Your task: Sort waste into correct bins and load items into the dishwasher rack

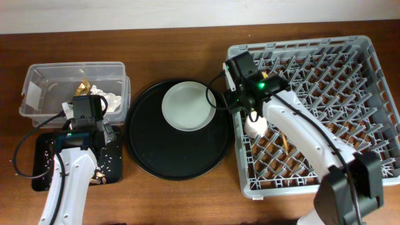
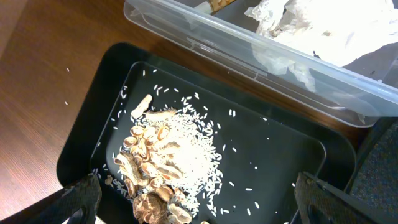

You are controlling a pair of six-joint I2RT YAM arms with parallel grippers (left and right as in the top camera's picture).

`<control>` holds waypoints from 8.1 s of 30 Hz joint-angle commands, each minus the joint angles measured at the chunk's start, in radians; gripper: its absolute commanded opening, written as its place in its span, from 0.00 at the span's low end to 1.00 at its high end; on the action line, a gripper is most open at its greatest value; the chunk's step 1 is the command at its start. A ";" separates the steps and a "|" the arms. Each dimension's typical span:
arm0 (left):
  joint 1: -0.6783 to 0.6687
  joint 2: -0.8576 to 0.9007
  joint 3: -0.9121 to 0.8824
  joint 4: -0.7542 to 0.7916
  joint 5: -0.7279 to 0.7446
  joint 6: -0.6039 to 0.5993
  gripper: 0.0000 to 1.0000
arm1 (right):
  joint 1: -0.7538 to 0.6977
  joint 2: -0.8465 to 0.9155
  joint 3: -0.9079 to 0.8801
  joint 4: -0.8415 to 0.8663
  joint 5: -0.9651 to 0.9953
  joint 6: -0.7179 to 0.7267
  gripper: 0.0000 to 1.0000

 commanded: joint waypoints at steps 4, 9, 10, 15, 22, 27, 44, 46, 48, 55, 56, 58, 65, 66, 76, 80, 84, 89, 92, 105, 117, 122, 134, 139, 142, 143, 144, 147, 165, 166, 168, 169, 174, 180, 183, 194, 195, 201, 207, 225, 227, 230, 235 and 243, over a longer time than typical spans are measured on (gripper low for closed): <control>0.001 0.000 0.012 0.000 0.006 0.001 0.99 | -0.119 -0.204 0.236 -0.011 -0.193 -0.034 0.04; 0.001 0.000 0.012 0.000 0.006 0.001 0.99 | -0.428 -0.156 0.257 0.046 -0.887 -0.112 0.04; 0.001 0.000 0.012 0.000 0.006 0.001 0.99 | -0.485 -0.125 0.257 0.058 -1.024 -0.127 0.04; 0.001 0.000 0.012 0.000 0.006 0.001 0.99 | -0.687 0.081 0.257 0.189 -1.582 -0.127 0.04; 0.001 0.000 0.012 0.000 0.006 0.001 0.99 | -0.750 0.361 0.250 0.202 -1.653 -0.112 0.04; 0.001 0.000 0.012 0.000 0.006 0.001 0.99 | -0.761 0.438 0.250 0.177 -1.653 -0.105 0.04; 0.001 0.000 0.012 -0.001 0.006 0.001 0.99 | -0.878 0.436 0.243 -0.068 -1.593 -0.105 0.50; 0.001 0.000 0.012 -0.001 0.006 0.001 0.99 | -0.924 0.436 0.243 -0.132 -1.564 -0.105 0.56; 0.001 0.000 0.012 -0.001 0.006 0.001 0.99 | -0.961 0.432 0.244 -0.181 -1.536 -0.116 0.55; 0.001 0.000 0.012 -0.001 0.006 0.001 0.99 | -1.083 0.304 0.245 -0.303 -1.170 -0.171 0.54; 0.001 0.000 0.012 -0.001 0.006 0.001 0.99 | -1.086 0.272 0.245 -0.305 -1.145 -0.171 0.54; 0.001 0.000 0.012 -0.001 0.006 0.001 0.99 | -1.083 0.211 0.245 -0.303 -1.087 -0.149 0.54; 0.001 0.000 0.012 -0.001 0.006 0.001 0.99 | -0.820 -0.114 0.245 -0.296 -0.714 -0.145 0.55; 0.001 0.000 0.012 -0.001 0.006 0.001 0.99 | -0.753 -0.146 0.245 -0.294 -0.661 -0.145 0.55; 0.001 0.000 0.012 0.000 0.006 0.001 0.99 | -0.061 -0.095 0.245 -0.237 -0.212 -0.044 0.62; 0.001 0.000 0.012 -0.001 0.006 0.001 0.99 | 0.051 0.023 0.245 -0.166 -0.193 -0.022 0.98; 0.001 0.000 0.012 0.000 0.006 0.001 0.99 | 0.063 0.140 0.245 -0.094 -0.246 0.103 1.00; 0.001 0.000 0.012 0.000 0.006 0.001 0.99 | 0.076 0.293 0.245 -0.055 -0.382 0.141 0.30; 0.001 0.000 0.012 -0.001 0.006 0.001 0.99 | 0.119 0.401 0.245 -0.005 -0.407 0.144 0.07; 0.001 0.000 0.012 -0.001 0.006 0.001 0.99 | 0.360 0.505 0.245 0.017 -0.407 0.142 0.13; 0.001 0.000 0.012 -0.001 0.006 0.001 0.99 | 0.236 0.414 0.481 -0.316 -0.234 0.106 0.29; 0.001 0.000 0.012 -0.001 0.006 0.001 0.99 | 0.176 0.422 0.441 -0.356 -0.192 0.110 0.34; 0.001 0.000 0.012 -0.001 0.006 0.001 0.99 | 0.154 0.423 0.205 -0.132 -0.156 0.110 0.38; 0.001 0.000 0.012 -0.001 0.006 0.001 0.99 | 0.152 0.423 0.087 -0.002 -0.156 0.140 0.36; 0.001 0.000 0.012 -0.001 0.006 0.001 0.99 | 0.152 0.423 0.039 0.064 -0.166 0.148 0.19; 0.001 0.000 0.012 -0.001 0.006 0.001 0.99 | 0.152 0.423 0.041 0.063 -0.166 0.148 0.10; 0.001 0.000 0.012 -0.001 0.006 0.001 0.99 | 0.152 0.421 0.051 0.058 -0.166 0.148 0.04; 0.001 0.000 0.012 -0.001 0.006 0.001 0.99 | 0.151 0.406 0.129 0.017 -0.161 0.147 0.04; 0.001 0.000 0.012 -0.001 0.006 0.001 0.99 | 0.111 0.157 0.795 -0.885 0.911 0.313 0.04; 0.001 0.000 0.012 -0.001 0.006 0.001 0.99 | 0.095 0.163 0.789 -0.885 0.898 0.313 0.04; 0.001 0.000 0.012 -0.001 0.006 0.001 0.99 | 0.058 0.173 0.766 -0.885 0.901 0.320 0.04; 0.001 0.000 0.012 -0.001 0.006 0.001 0.99 | 0.020 0.180 0.743 -0.884 0.922 0.320 0.04; 0.001 0.000 0.012 0.000 0.006 0.001 0.99 | -0.109 0.183 0.665 -0.853 0.927 0.320 0.04; 0.001 0.000 0.012 -0.001 0.006 0.001 0.99 | -0.191 0.183 0.586 -0.782 0.790 0.320 0.04; 0.001 0.000 0.012 0.000 0.006 0.001 0.99 | -0.185 0.183 0.546 -0.756 0.790 0.320 0.04; 0.001 0.000 0.012 -0.001 0.006 0.001 0.99 | -0.179 0.184 0.424 -0.668 0.797 0.319 0.04; 0.001 0.000 0.012 -0.001 0.006 0.001 0.99 | -0.175 0.184 0.424 -0.665 0.795 0.319 0.04; 0.001 0.000 0.012 -0.001 0.006 0.001 0.99 | -0.110 0.184 0.424 -0.573 0.672 0.262 0.05; 0.001 0.000 0.012 -0.001 0.006 0.001 0.99 | -0.082 0.184 0.424 -0.520 0.670 0.262 0.38; 0.001 0.000 0.012 -0.001 0.006 0.001 0.99 | -0.083 0.008 0.563 -0.453 0.116 0.180 0.98; 0.001 0.000 0.012 -0.001 0.006 0.001 0.99 | -0.083 0.017 0.563 -0.453 0.116 0.180 0.99; 0.001 0.000 0.012 0.000 0.006 0.001 0.99 | -0.083 0.019 0.563 -0.453 0.116 0.180 0.98; 0.001 0.000 0.012 -0.001 0.006 0.001 0.99 | -0.083 0.020 0.563 -0.453 0.116 0.180 0.98; 0.001 0.000 0.012 0.000 0.006 0.001 0.99 | -0.119 -0.147 0.563 -0.463 0.129 0.176 0.98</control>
